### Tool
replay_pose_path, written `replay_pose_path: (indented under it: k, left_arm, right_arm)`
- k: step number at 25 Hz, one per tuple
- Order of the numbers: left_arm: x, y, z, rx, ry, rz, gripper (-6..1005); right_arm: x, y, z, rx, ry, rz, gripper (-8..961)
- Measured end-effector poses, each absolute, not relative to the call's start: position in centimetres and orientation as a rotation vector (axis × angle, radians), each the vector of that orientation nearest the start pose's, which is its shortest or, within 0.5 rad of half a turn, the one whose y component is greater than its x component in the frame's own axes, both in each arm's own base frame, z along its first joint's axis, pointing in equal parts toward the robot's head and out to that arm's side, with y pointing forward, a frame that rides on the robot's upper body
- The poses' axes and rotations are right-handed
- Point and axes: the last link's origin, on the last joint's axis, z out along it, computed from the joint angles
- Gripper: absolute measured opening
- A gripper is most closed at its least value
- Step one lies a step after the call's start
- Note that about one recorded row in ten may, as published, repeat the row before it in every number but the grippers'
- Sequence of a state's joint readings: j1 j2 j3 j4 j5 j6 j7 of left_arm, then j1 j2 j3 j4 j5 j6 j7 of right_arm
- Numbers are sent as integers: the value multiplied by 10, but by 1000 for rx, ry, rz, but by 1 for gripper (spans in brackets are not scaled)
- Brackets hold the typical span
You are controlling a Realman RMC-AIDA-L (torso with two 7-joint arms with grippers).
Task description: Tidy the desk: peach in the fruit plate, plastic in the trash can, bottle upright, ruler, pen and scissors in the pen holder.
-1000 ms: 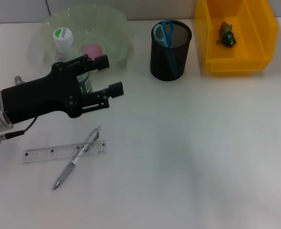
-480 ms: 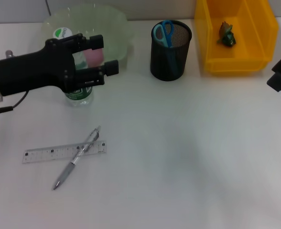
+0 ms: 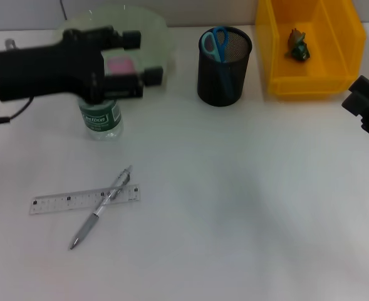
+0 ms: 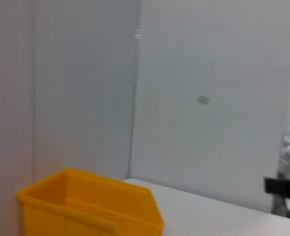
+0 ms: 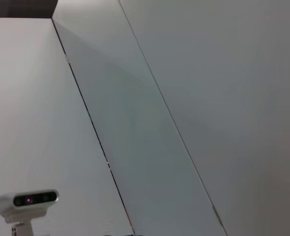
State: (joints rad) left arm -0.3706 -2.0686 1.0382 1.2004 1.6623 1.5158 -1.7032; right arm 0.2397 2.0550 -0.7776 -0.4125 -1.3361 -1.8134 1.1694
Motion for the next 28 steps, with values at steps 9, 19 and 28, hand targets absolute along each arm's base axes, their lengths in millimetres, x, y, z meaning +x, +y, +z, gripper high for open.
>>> replay_pose_path:
  k: [9,19,28]
  left_arm:
    - [-192,343,56,-2595,-598,-817,785]
    - [-169,330,49,-2829,-377,-596,778]
    - [-155,318,22,-2993,-267,-104,770]
  right_arm:
    - [295,246,26,-2183,691,1433,509]
    - [292,251,23,-2205,689,1421,511]
    - [292,253,21,-2203,698,1413,513]
